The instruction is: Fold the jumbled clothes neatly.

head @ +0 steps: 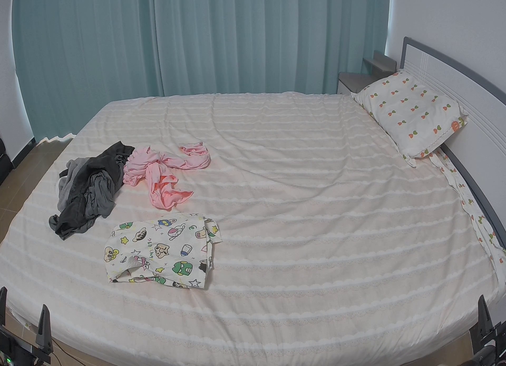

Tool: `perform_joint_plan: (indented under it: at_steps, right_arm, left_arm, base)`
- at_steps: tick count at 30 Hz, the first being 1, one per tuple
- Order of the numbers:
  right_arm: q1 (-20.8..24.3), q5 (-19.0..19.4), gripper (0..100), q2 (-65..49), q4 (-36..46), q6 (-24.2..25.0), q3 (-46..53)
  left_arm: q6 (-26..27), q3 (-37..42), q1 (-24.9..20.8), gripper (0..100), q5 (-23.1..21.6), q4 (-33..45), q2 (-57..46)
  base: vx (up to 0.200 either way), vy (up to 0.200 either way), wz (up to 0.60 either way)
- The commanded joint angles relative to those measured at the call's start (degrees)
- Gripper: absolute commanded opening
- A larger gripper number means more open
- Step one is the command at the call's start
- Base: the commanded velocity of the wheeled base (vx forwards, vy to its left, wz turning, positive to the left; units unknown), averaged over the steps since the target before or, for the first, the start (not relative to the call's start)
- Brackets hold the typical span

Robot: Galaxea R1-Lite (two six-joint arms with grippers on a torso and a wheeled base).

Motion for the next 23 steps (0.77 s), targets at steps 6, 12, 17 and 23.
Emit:
perform_joint_plan:
  at_steps: [6, 12, 17, 23]
  right_arm:
    - [0.1, -0.5, 100, -0.7, 1.7, 9.4, 0.5]
    - [0.0, 7.3, 100, -0.7, 1.5, 10.8, 0.7]
    - [0.0, 9.7, 100, -0.7, 3.7, 10.8, 0.8]
    - [0.0, 9.7, 100, -0.7, 3.6, 11.1, 0.9]
  left_arm:
    - [3.0, 1.0, 0.0, 100, 0.0, -0.4, -0.6]
    - [-3.1, 1.0, -0.1, 100, -16.6, -0.1, -0.6]
    - [-14.6, 0.7, 0.0, 100, -17.3, 0.3, -0.1]
    - [-4.3, 1.0, 0.1, 100, 7.4, -0.5, -0.4]
  base:
    - [0.000, 0.000, 0.00]
    - [0.000, 0.000, 0.00]
    - [0.000, 0.000, 0.00]
    - [0.000, 0.000, 0.00]
